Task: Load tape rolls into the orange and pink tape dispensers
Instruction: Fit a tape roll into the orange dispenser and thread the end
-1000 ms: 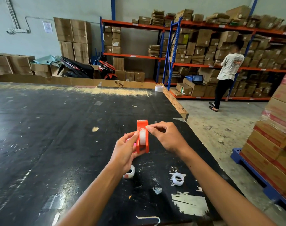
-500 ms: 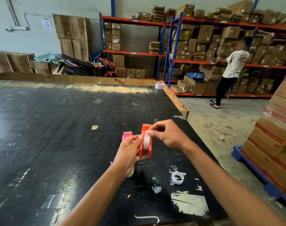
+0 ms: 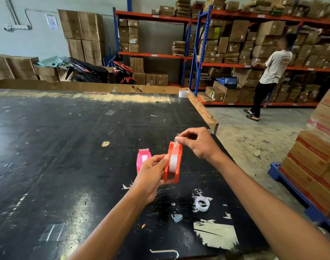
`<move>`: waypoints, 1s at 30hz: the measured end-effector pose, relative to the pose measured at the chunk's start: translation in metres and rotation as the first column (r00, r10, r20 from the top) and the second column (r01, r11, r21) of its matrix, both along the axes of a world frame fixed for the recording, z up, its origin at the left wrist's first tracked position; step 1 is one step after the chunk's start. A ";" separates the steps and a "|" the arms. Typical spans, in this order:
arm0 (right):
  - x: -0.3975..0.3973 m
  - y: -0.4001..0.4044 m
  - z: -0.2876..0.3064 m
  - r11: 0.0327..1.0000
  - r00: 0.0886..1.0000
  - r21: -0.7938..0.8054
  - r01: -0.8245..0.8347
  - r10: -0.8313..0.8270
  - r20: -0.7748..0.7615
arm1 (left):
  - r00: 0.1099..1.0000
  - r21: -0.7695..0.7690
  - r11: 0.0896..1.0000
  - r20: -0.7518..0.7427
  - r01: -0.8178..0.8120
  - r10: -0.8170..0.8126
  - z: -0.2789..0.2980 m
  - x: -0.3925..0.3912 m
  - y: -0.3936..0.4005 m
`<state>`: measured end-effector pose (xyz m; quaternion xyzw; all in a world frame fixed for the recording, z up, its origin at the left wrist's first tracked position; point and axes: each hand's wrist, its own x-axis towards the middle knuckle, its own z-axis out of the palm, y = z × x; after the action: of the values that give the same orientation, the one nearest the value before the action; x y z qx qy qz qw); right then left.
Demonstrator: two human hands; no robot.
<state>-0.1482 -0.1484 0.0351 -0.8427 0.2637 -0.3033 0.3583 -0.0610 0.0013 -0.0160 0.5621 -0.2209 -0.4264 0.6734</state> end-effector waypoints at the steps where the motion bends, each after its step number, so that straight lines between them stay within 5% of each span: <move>1: 0.001 -0.001 -0.001 1.000 1.000 0.019 0.002 -0.003 0.016 | 1.000 -0.001 1.000 0.000 0.002 -0.002 0.000 -0.001 0.000; 19: 0.011 -0.002 -0.008 0.915 0.997 0.402 0.046 -0.020 -0.070 | 1.000 0.011 1.000 0.000 -0.005 0.005 -0.001 0.001 0.002; 30: 0.006 0.003 -0.010 0.940 0.998 0.342 0.015 0.004 -0.055 | 0.998 0.006 1.000 -0.059 -0.014 0.014 0.000 0.004 -0.001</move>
<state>-0.1419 -0.1451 0.0255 -0.7748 0.3247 -0.2306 0.4910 -0.0572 0.0005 -0.0161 0.5528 -0.1958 -0.4387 0.6809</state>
